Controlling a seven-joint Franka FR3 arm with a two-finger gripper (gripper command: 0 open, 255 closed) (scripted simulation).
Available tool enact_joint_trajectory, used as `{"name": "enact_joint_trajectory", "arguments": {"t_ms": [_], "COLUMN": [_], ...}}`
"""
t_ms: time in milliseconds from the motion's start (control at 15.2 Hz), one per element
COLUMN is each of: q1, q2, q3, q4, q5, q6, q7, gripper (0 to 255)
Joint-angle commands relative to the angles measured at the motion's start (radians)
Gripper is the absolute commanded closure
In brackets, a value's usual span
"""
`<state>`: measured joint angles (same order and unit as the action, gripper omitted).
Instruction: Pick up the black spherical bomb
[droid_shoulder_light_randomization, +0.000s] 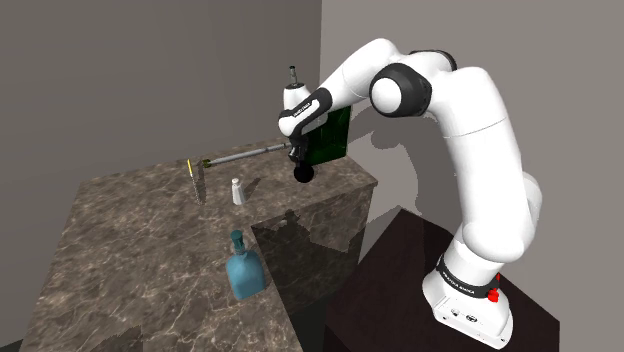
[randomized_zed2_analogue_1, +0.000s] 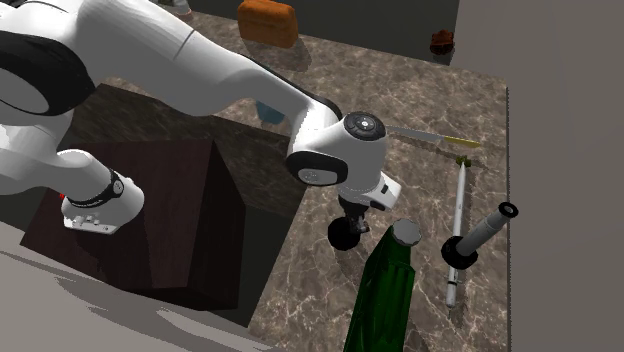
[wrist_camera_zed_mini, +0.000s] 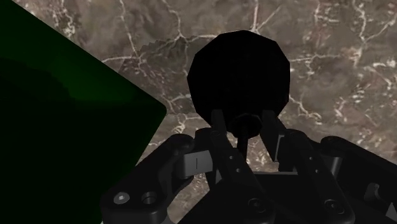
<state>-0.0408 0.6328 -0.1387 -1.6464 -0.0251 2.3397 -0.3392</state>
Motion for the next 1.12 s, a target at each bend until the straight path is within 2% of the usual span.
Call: {"name": "enact_joint_trajectory", "arguments": {"t_ms": [0,462,1056], "q1": [0.0,0.0,0.004], "q2": [0.001,-0.001,-0.07], "q3": [0.0,0.0,-0.004], "q4": [0.002,-0.003,0.015], "q5": [0.0,0.0,-0.005], "q6": [0.0,0.003,-0.084], "q7": [0.0,0.0,-0.004], "gripper": [255,255,255]}}
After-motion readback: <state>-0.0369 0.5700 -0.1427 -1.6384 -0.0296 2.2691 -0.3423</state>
